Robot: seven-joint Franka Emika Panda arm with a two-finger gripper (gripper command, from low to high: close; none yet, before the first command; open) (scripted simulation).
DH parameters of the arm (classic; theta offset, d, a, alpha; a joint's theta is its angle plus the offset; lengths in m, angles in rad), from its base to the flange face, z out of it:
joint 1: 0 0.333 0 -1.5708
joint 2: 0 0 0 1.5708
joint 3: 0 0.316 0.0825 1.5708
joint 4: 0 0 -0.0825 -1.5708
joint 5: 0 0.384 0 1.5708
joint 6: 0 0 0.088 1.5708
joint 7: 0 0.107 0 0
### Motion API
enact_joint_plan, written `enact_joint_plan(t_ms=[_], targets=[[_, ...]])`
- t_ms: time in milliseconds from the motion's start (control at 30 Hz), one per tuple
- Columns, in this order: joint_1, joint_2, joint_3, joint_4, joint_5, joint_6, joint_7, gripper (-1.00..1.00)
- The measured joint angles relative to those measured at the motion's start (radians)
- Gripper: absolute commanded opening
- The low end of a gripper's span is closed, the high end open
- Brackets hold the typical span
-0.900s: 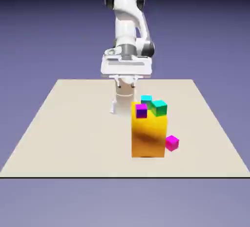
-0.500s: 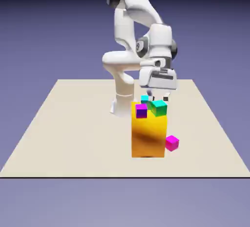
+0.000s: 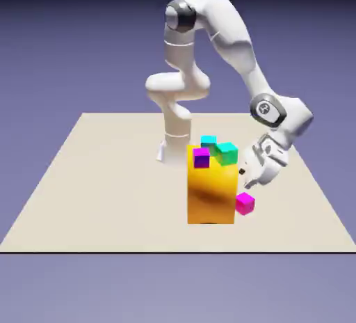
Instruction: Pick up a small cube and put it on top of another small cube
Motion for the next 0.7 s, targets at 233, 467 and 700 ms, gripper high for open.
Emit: enact_joint_plan(t_ms=[233, 467, 700], targets=[[-0.008, 0.254, 0.170, 0.044, -0.268, -0.286, 0.065, 0.00], [-0.046, 0.507, 0.335, 0.008, -0.561, -0.534, 0.253, 0.00], [-0.135, 0.653, 0.321, -0.028, -0.779, -0.548, 0.308, -1.00]])
